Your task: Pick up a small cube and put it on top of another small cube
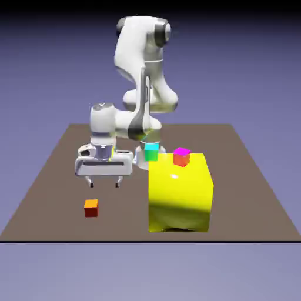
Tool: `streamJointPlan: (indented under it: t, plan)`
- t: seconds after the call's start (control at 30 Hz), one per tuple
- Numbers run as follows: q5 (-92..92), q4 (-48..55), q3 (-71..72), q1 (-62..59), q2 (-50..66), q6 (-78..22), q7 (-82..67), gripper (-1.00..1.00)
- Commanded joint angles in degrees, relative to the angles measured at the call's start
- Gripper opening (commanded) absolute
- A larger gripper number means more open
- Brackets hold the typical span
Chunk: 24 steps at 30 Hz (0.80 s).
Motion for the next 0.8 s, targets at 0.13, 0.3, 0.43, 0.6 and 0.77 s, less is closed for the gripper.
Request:
streamJointPlan:
  t: [0.13, 0.3, 0.43, 0.6, 0.77]
  plan:
    - [2.0, 2.6, -3.8, -0.5, 7.1, -2.8, -6.2, 0.0]
    - [10.3, 5.0, 5.3, -7.9, 17.5, 5.1, -12.4, 0.0]
    - [9.6, 4.8, 4.5, -7.3, 16.6, 4.4, -11.9, -1.0]
    - [2.0, 2.6, -3.8, -0.5, 7.1, -2.8, -6.2, -1.0]
    - [1.0, 3.3, -1.1, -0.2, 1.0, -8.8, -0.7, -1.0]
